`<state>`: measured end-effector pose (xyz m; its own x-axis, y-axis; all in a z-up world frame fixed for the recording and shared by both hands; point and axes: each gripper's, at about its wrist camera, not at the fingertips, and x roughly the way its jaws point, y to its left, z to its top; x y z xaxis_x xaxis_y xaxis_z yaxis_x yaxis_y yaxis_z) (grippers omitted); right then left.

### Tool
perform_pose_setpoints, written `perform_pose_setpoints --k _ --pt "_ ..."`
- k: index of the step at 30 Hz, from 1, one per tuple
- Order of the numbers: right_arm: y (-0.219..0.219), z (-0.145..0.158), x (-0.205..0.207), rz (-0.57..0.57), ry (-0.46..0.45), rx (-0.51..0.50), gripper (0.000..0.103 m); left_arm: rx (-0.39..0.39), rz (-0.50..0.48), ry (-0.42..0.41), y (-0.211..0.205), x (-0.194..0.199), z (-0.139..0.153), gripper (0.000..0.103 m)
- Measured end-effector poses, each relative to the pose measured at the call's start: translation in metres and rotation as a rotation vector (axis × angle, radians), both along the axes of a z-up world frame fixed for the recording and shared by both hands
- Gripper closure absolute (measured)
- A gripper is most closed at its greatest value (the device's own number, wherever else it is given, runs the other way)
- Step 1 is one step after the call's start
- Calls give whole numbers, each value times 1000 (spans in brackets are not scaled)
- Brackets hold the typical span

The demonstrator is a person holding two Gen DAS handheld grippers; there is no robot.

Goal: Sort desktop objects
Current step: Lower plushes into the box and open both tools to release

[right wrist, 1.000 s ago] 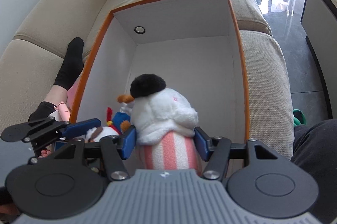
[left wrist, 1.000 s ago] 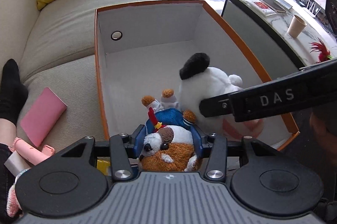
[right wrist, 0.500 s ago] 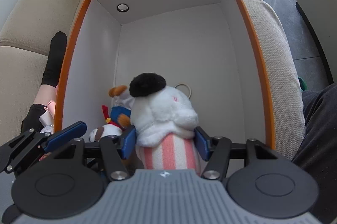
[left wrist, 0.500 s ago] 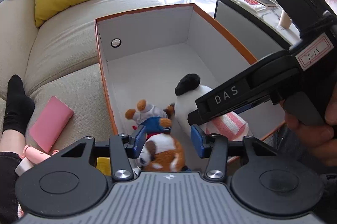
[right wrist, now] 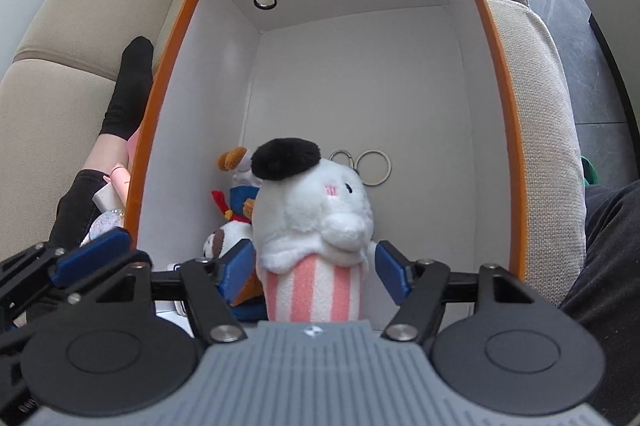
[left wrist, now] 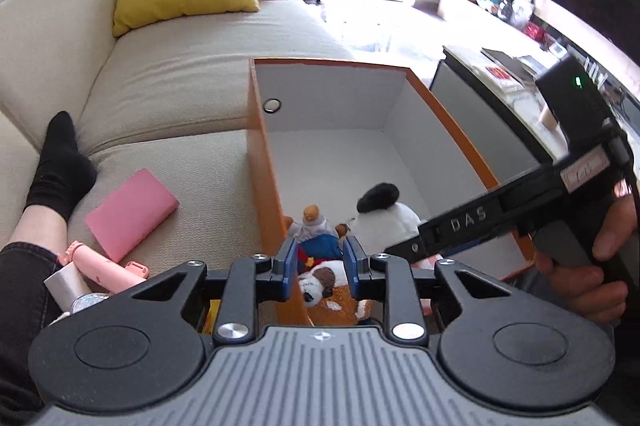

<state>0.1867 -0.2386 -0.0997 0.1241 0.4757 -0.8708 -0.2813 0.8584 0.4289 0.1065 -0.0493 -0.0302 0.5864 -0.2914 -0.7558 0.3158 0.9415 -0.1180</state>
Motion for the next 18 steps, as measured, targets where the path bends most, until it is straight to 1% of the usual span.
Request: perform_pose_setpoints --k 2,4,6,7,8,9,12,13,15,18 --pt "0 -7 1 -5 15 11 44 -27 39 5 8 3 1 74" --pt "-1 -14 0 -16 26 35 46 -33 71 47 13 9 -6 73" --pt "2 -26 -3 3 61 49 48 -60 78 100 18 14 -15 73" --pt "4 -30 -6 12 58 46 48 -82 77 125 19 16 -19 73" --pt "7 -28 -10 28 29 39 48 -105 80 151 21 17 -24 73" --pt "8 -26 -11 40 17 33 49 -110 82 164 21 18 -28 73" --pt "8 -25 -8 47 26 30 49 -68 75 170 13 19 -35 76" --pt "9 -25 -8 50 28 29 49 -46 74 162 11 17 -35 81" --pt "11 -23 -8 63 22 22 49 -20 71 154 10 13 -34 87" --pt "11 -23 -9 79 33 7 49 -10 59 168 9 6 -33 86"
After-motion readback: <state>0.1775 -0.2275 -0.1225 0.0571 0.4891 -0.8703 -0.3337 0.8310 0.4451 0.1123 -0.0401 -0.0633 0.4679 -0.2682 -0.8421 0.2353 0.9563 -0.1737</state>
